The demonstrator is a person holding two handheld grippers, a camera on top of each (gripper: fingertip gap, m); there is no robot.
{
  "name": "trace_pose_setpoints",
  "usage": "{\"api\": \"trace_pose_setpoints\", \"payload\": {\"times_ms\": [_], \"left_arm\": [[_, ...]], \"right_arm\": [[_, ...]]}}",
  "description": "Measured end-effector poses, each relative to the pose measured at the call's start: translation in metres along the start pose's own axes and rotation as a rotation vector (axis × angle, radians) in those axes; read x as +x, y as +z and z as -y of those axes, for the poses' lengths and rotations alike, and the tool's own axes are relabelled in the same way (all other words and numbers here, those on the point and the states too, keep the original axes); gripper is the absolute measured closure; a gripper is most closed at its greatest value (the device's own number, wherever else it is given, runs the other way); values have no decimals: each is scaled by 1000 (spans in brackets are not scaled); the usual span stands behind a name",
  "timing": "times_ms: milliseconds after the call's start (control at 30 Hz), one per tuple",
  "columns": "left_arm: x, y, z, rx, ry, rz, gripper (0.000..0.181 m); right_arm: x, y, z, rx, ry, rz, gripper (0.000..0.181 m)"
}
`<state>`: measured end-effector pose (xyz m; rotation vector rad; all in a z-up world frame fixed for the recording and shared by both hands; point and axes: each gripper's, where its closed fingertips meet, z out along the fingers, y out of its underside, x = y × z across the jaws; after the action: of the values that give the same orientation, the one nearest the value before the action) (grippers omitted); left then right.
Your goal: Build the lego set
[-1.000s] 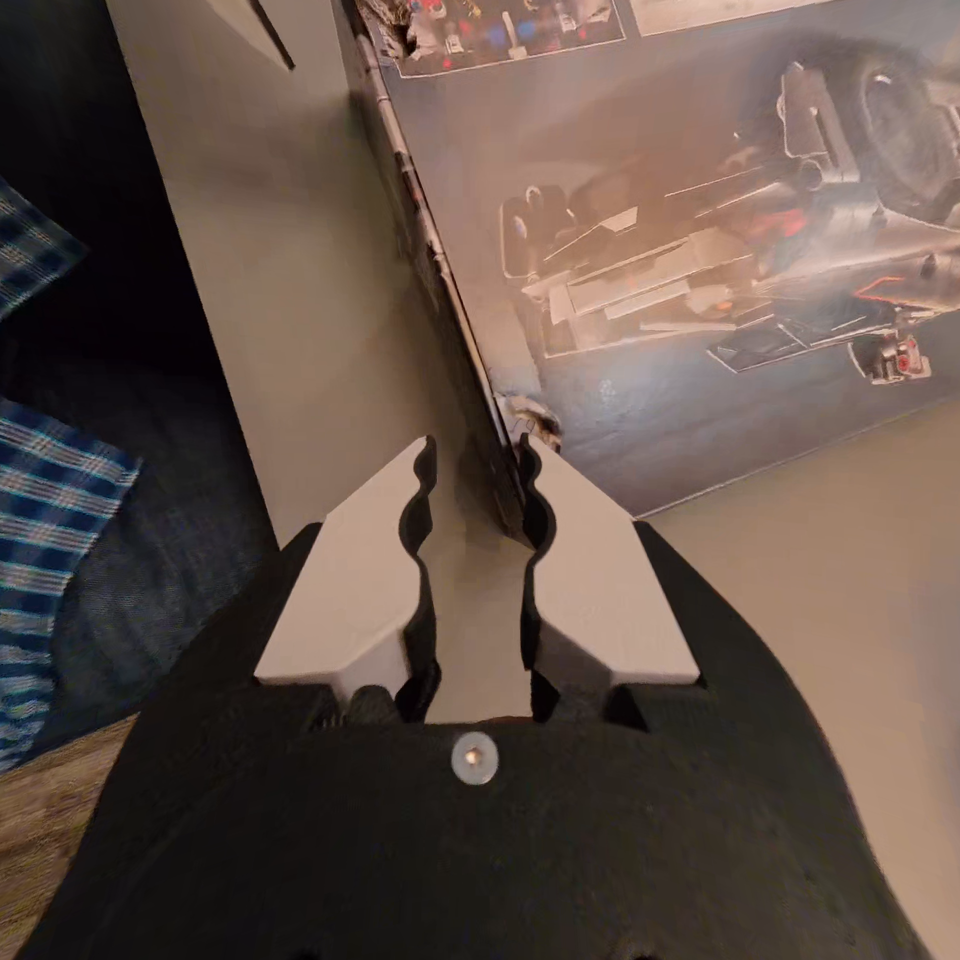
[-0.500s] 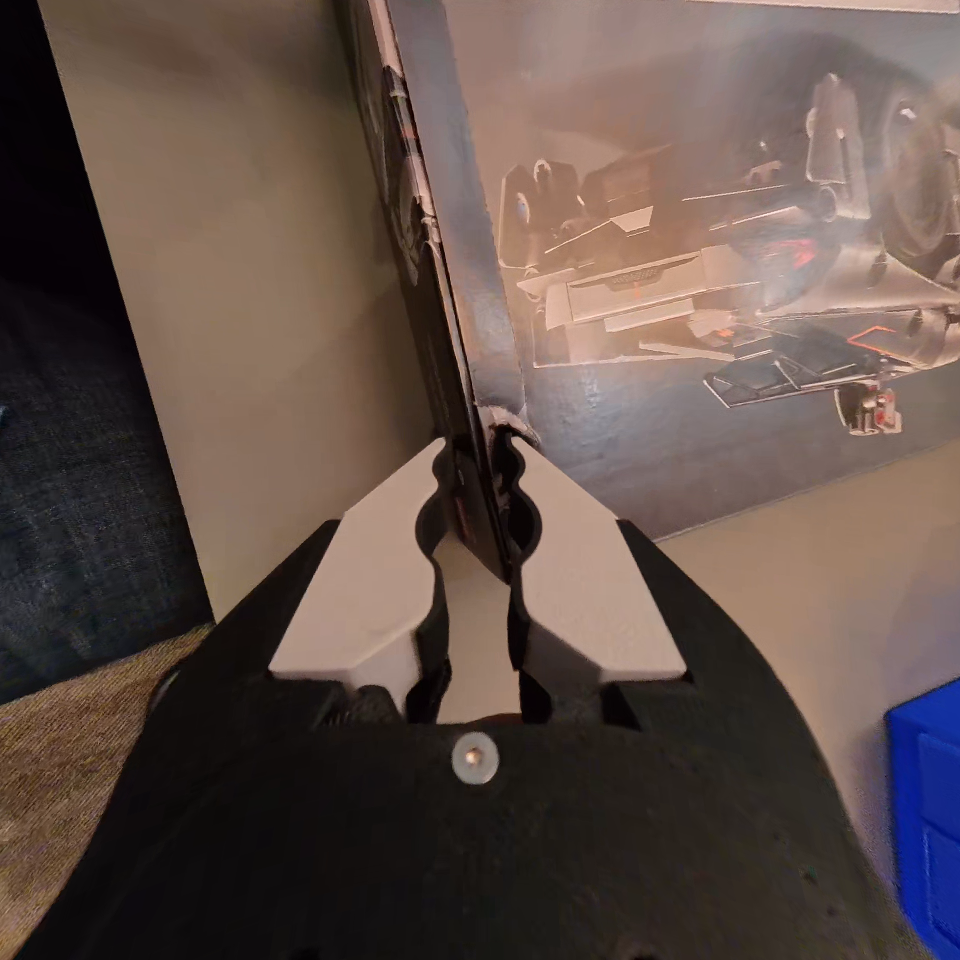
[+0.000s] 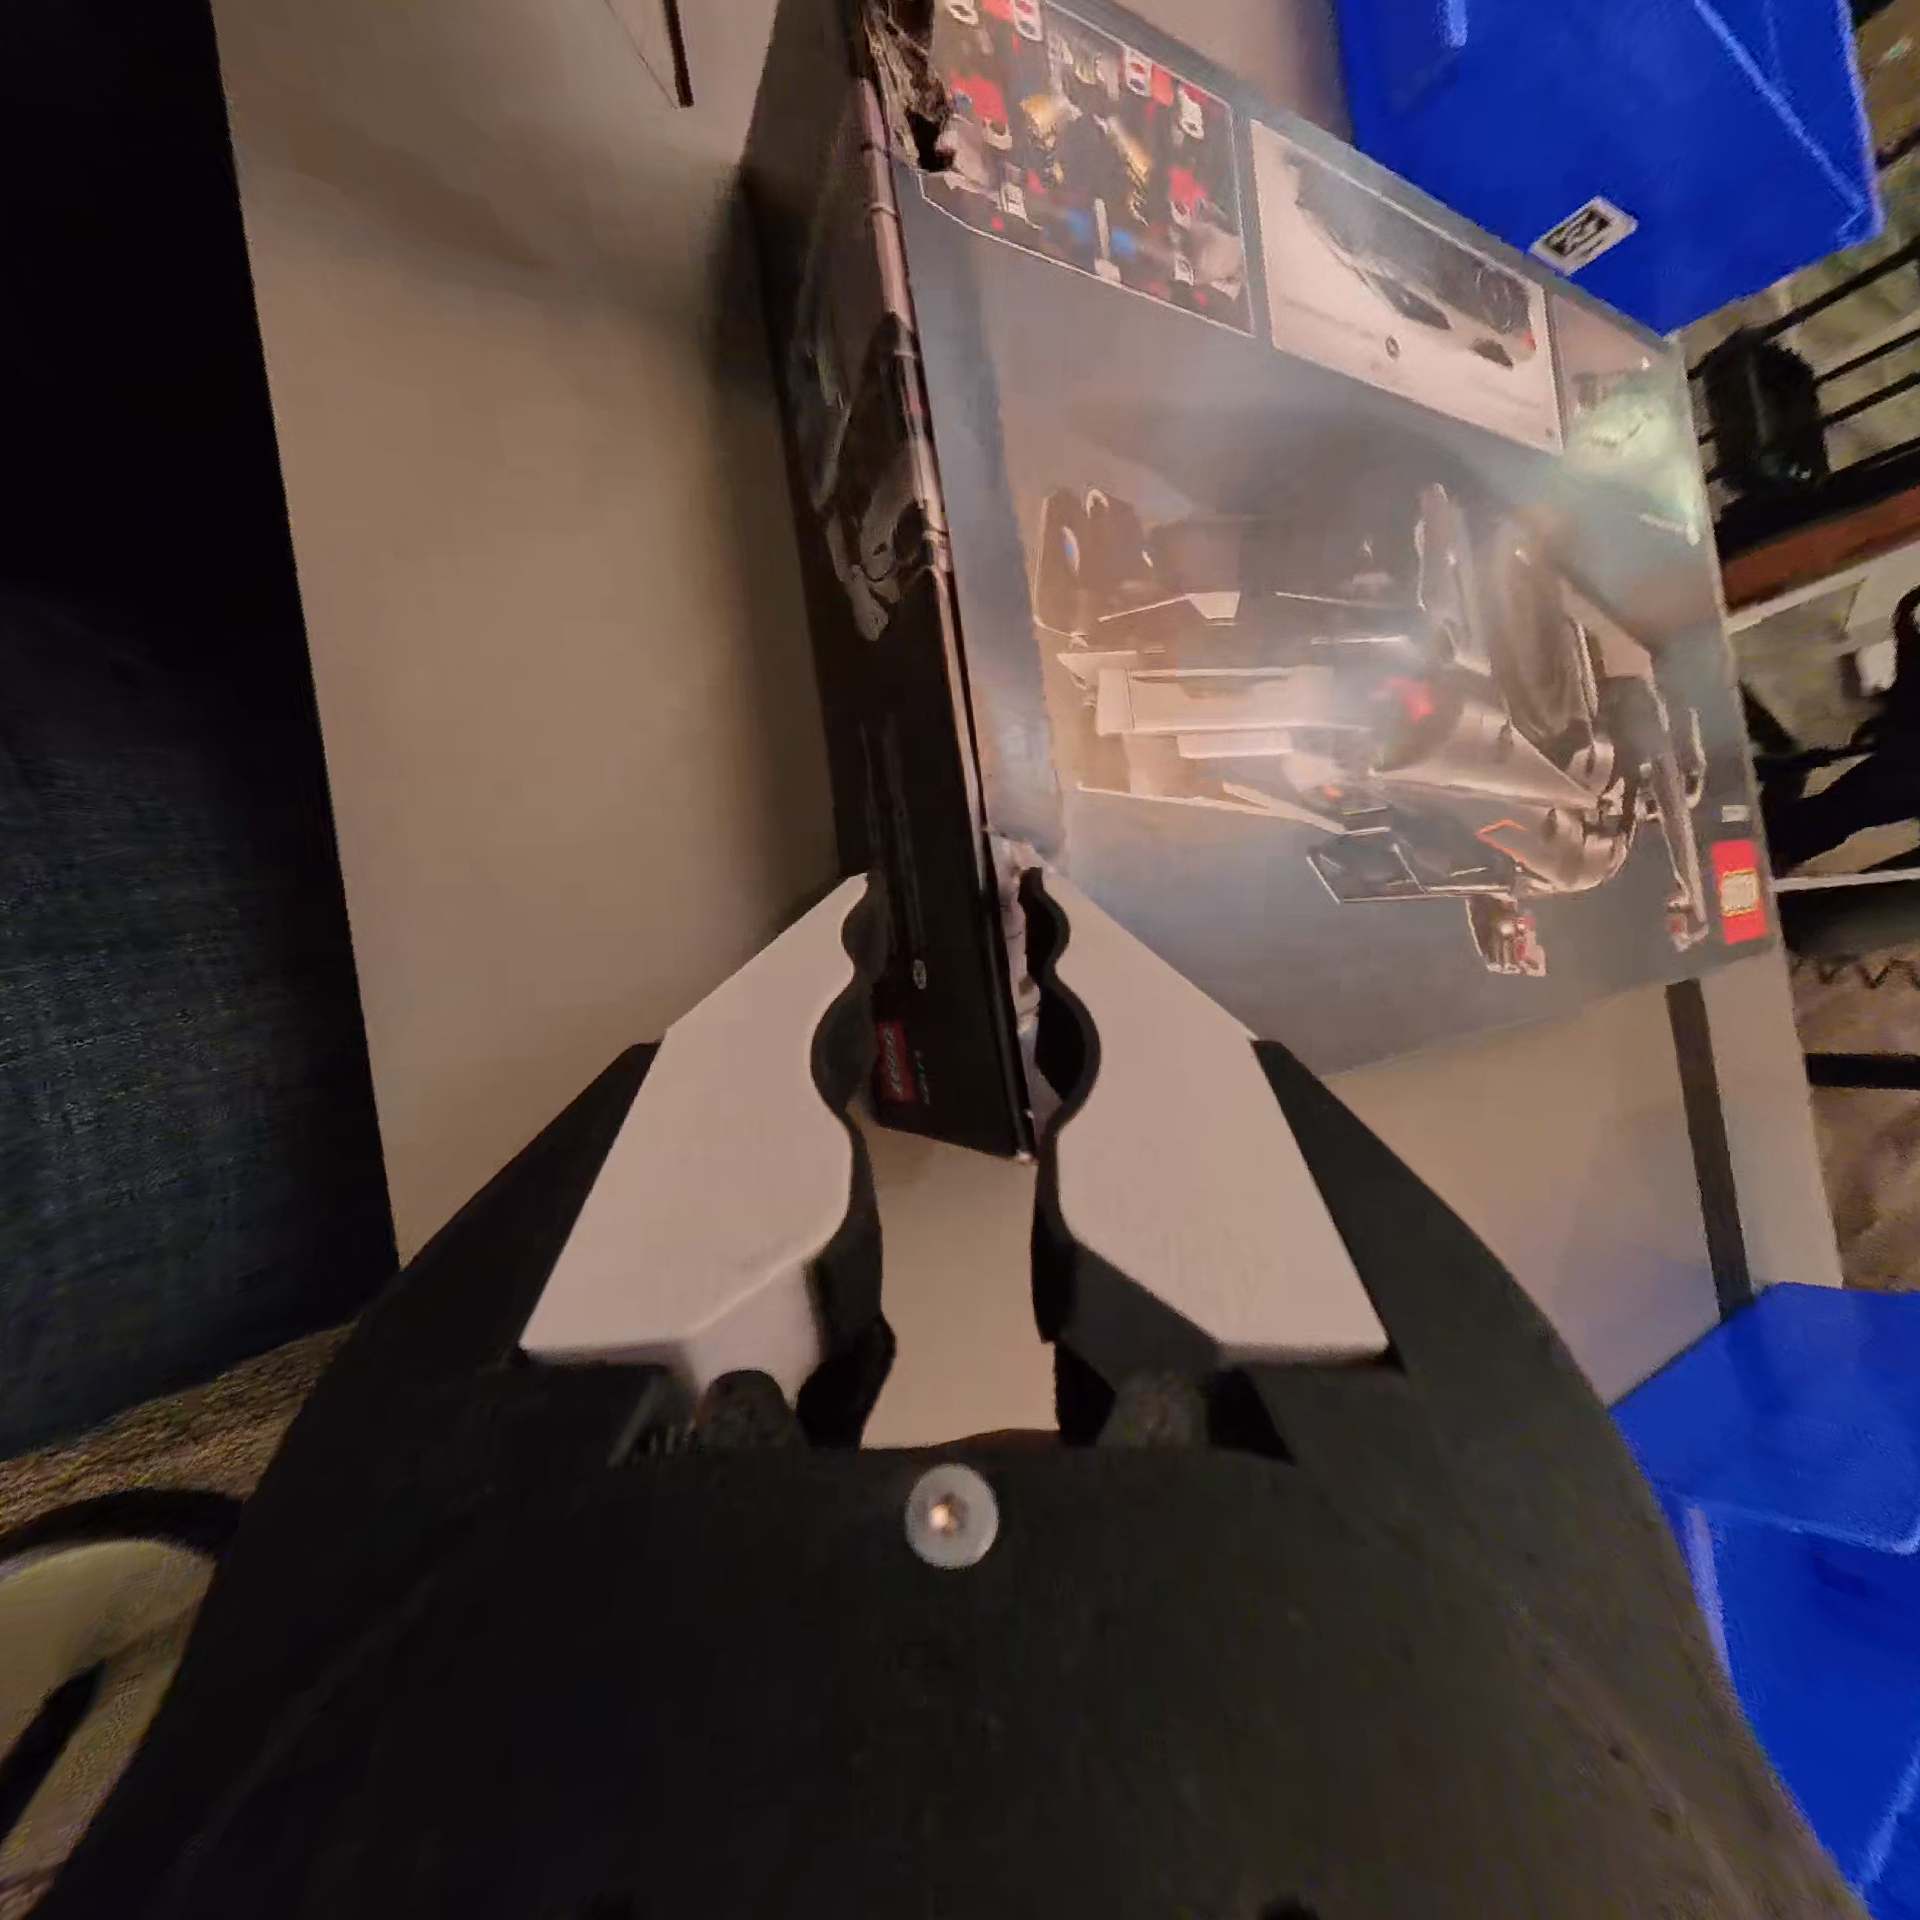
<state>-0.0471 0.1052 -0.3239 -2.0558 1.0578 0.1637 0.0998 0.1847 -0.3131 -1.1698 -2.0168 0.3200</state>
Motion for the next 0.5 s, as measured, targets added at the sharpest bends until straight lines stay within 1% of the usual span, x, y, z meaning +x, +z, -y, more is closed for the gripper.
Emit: {"api": "trace_pose_setpoints", "payload": {"times_ms": [67,167,233,367,500], "left_arm": [[1,0,0,0,-1,1,131],[1,0,0,-3,0,5,131],[1,0,0,-2,-3,5,131],[0,0,-1,-3,-2,4,131],[1,0,-1,-7,2,5,131]], "right_arm": [[4,4,0,2,-50,-65,162],[5,7,-1,6,-91,-97,168],[6,7,-1,16,-84,-103,167],[5,8,0,8,-162,-162,167],[4,9,-1,-22,-222,-166,168]]}}
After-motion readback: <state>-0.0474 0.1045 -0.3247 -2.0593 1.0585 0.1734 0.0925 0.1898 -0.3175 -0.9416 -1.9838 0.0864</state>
